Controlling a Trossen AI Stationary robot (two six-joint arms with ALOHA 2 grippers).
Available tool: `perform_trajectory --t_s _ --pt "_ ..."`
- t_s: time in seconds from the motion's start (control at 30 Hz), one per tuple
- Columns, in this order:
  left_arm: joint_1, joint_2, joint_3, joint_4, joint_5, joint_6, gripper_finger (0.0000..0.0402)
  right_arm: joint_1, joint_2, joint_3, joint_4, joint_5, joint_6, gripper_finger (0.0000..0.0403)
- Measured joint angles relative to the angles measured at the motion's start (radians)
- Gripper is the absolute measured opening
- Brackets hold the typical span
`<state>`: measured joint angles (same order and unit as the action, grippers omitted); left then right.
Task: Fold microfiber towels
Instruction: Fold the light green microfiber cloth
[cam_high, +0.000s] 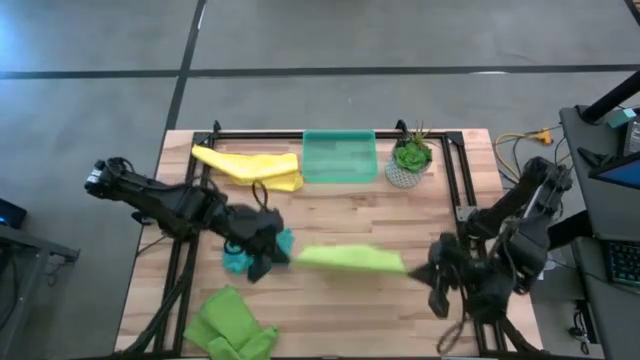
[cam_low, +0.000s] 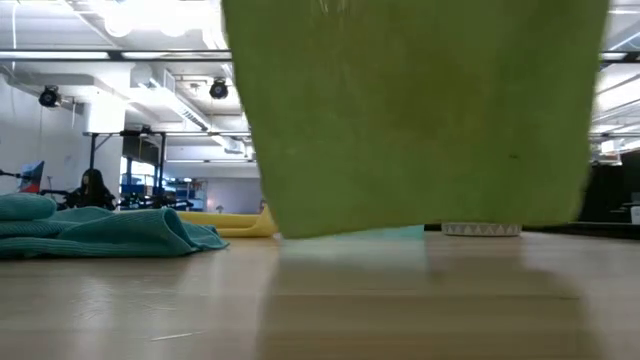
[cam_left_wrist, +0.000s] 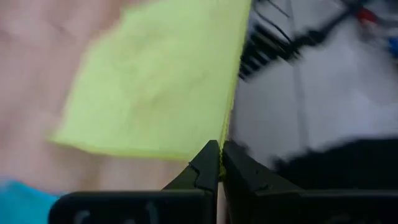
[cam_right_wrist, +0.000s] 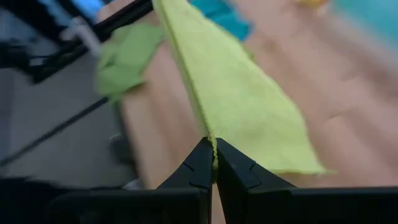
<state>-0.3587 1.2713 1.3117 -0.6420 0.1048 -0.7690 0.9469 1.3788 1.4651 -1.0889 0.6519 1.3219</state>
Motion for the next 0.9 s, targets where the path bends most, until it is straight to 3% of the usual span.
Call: perform_trajectory --t_s 0.17,0.3,0.47,0.9 --pt "-0.051 0.015 -0.006 0.060 0.033 -0.085 0.0000 0.062 0.054 0.000 0.112 -0.048 0.064 0.0008" --pt "-0.039 0.052 -0.018 0.044 -0.063 0.020 0.0000 0.060 0.084 -0.014 0.021 -0.053 0.103 0.0008" --pt "0.010 0.145 -0.073 0.047 -0.125 0.148 0.0000 0.017 0.106 -0.104 -0.060 -0.056 0.151 0.0008" --pt "0.077 0.348 -0.143 0.078 -0.250 0.266 0.0000 -0.143 0.092 -0.396 0.005 -0.057 0.118 0.0008"
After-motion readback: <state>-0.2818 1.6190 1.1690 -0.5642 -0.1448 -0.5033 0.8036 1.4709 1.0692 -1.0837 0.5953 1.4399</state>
